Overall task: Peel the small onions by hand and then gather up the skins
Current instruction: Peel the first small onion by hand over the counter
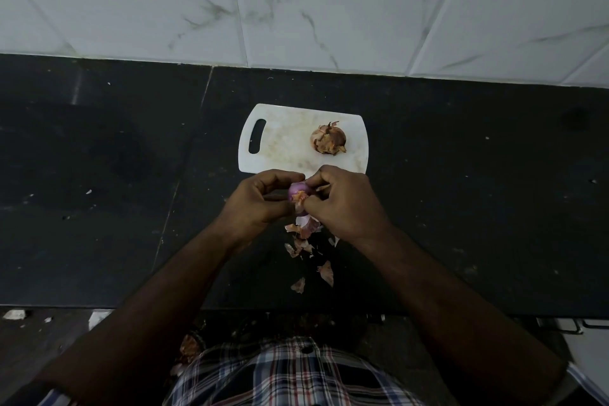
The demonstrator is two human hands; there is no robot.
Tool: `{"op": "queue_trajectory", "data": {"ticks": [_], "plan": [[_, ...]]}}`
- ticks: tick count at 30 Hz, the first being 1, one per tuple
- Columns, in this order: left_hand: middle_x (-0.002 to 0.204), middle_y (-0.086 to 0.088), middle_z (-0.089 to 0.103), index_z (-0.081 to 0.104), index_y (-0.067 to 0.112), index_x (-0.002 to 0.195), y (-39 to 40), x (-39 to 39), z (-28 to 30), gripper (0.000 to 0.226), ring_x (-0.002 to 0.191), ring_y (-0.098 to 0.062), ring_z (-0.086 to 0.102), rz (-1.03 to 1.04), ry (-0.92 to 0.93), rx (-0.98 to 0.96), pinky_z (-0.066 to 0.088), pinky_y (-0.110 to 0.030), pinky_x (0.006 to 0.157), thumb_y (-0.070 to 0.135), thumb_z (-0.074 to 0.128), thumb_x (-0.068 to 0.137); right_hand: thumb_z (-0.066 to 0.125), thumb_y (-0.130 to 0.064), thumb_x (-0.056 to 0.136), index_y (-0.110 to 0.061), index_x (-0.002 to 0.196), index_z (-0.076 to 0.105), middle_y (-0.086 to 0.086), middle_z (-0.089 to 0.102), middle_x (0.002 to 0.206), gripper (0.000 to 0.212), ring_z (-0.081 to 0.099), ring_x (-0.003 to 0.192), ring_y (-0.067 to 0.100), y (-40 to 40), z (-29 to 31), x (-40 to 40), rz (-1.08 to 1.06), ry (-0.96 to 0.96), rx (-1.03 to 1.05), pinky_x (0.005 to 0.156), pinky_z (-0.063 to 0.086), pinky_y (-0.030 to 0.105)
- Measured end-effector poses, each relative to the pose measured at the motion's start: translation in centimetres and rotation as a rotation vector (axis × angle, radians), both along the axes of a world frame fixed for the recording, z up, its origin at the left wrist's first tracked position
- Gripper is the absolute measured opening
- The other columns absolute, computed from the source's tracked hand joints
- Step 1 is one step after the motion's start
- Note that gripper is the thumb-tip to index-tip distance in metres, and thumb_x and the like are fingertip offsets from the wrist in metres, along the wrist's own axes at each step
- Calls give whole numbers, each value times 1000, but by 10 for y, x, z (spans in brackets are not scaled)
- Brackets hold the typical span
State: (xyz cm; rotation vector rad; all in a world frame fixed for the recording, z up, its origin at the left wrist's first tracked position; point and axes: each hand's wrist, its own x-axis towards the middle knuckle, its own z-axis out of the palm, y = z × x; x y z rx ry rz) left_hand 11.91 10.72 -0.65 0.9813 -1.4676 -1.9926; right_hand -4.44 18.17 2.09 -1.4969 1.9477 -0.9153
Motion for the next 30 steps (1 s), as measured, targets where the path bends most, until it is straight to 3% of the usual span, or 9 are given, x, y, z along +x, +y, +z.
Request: {"op": "queue_trajectory", "data": {"ticks": [4,8,10,15,19,24,30], "plan": [[120,-16,70,67,8,116,0,1,-3,42,109,-36,70,11,27,56,56,-53,92,-14,69,81,65,-8,87,-18,101,74,-5,73,90,19,68,75,4,0,-1,-6,-40,3,-9,70,59,24],[119,-12,72,68,12,116,-2,1,-1,46,107,-34,70,54,32,52,61,-45,85,-1,76,73,64,-11,89,-21,106,75,-9,75,95,22,72,87,8,3,-7,-16,-73,-263,20,81,61,38],[118,-13,72,67,8,118,-3,2,0,50,106,-33,71,69,55,73,62,-41,83,2,77,69,72,-18,88,-23,107,75,-10,75,95,20,71,88,6,5,-8,-18,-31,-295,30,82,61,35],[116,-12,73,67,8,118,-3,0,-1,45,106,-32,71,72,36,36,61,-39,85,-8,74,77,75,-21,86,-20,94,77,-10,73,83,9,67,77,0,6,-6,-12,-85,-145,-15,69,54,18],[117,-12,73,67,9,118,-3,-1,-1,48,108,-31,71,60,28,32,61,-42,87,-3,76,73,67,-20,87,-15,81,69,-4,67,72,8,60,62,9,2,-5,-7,-81,-42,-9,60,50,29],[125,-12,68,65,10,120,-3,3,2,49,110,-27,70,61,69,101,61,-34,81,0,73,72,64,-20,89,-12,82,63,0,63,73,11,54,61,10,1,-7,-9,-88,-8,17,59,47,32],[122,-12,70,64,8,122,-2,7,-1,45,103,-26,72,33,212,269,62,-36,81,-4,64,79,65,-26,91,-12,83,62,-1,63,75,16,56,64,11,0,-13,-16,-108,30,58,59,46,28]]}}
